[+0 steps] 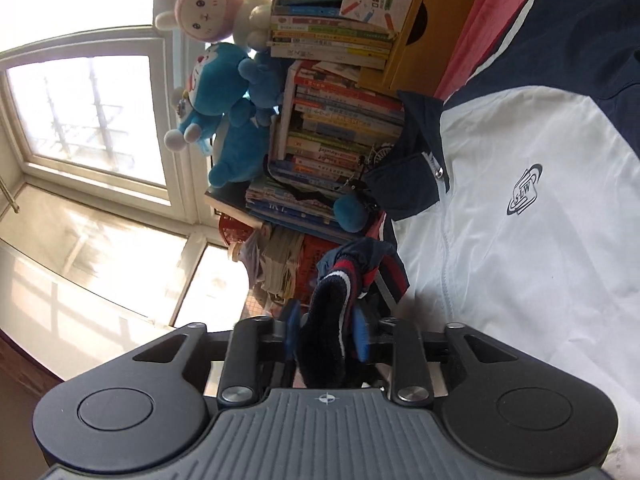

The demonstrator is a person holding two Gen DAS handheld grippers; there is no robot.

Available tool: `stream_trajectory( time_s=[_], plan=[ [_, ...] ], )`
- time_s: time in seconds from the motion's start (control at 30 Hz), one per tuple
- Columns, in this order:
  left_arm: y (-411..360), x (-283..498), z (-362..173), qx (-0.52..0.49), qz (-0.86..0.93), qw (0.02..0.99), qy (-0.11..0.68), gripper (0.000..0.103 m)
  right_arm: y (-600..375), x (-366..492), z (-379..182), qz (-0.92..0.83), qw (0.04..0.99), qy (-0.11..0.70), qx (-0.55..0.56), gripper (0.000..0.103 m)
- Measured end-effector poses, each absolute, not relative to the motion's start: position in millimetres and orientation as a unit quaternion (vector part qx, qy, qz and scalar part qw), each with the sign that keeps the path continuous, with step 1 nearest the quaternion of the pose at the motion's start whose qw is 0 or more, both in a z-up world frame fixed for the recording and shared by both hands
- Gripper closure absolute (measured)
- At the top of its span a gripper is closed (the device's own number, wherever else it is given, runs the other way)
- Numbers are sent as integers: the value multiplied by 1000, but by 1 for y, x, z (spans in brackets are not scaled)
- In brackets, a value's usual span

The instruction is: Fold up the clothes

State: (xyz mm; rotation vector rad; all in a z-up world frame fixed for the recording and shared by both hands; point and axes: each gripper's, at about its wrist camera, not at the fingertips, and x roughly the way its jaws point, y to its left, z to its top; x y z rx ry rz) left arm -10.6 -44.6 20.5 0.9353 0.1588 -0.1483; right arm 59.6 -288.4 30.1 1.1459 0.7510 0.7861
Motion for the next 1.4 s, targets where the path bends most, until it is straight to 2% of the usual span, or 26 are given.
stream_trajectory(
  time_s=[0.03, 0.2, 0.23, 0.37, 0.47, 0.57, 0.63, 0.73, 0.83, 0.9, 0.97, 1.03, 1.13, 1.2, 1.3, 1.4],
  plan=[
    [-29, -5, 35, 447, -54, 889, 84, 76, -290, 59, 28, 341, 719, 339, 502, 36],
    [79, 32, 135, 416, 75, 900, 103, 77, -266, 61, 19, 260, 813, 389, 347, 37],
    [107, 37, 157, 395, 110, 906, 102, 77, -259, 59, 18, 262, 823, 388, 321, 39],
    [247, 43, 236, 255, 258, 927, 96, 78, -236, 48, 22, 257, 857, 378, 239, 38],
    [345, 41, 234, 159, 349, 915, 122, 78, -224, 37, 22, 250, 877, 358, 201, 37],
    [413, 39, 181, 79, 393, 896, 192, 78, -206, 23, 24, 245, 899, 335, 140, 32],
    [442, 39, 136, 39, 410, 878, 246, 78, -194, 17, 26, 241, 908, 328, 100, 22],
    [462, 42, 69, 6, 420, 849, 319, 76, -180, 15, 28, 249, 908, 332, 61, 9],
    [465, 47, 27, 9, 429, 823, 372, 72, -172, 13, 29, 249, 908, 335, 37, 4],
    [465, 49, 6, 16, 439, 808, 393, 52, -168, 12, 29, 247, 908, 336, 26, 3],
    [463, 51, 6, 19, 453, 806, 381, 38, -164, 12, 29, 246, 908, 337, 18, 1],
    [462, 49, 13, 9, 454, 808, 375, 35, -162, 11, 29, 245, 908, 338, 14, 0],
    [454, 31, 38, -19, 455, 836, 306, 29, -162, 12, 30, 245, 908, 338, 13, 0],
    [447, 23, 57, -31, 474, 842, 256, 19, -162, 11, 30, 246, 908, 338, 15, 0],
    [432, 24, 81, -17, 496, 840, 220, 16, -163, 12, 29, 247, 908, 338, 19, 0],
    [400, 26, 99, 0, 433, 877, 208, 16, -162, 12, 29, 247, 908, 338, 19, 0]
  ],
)
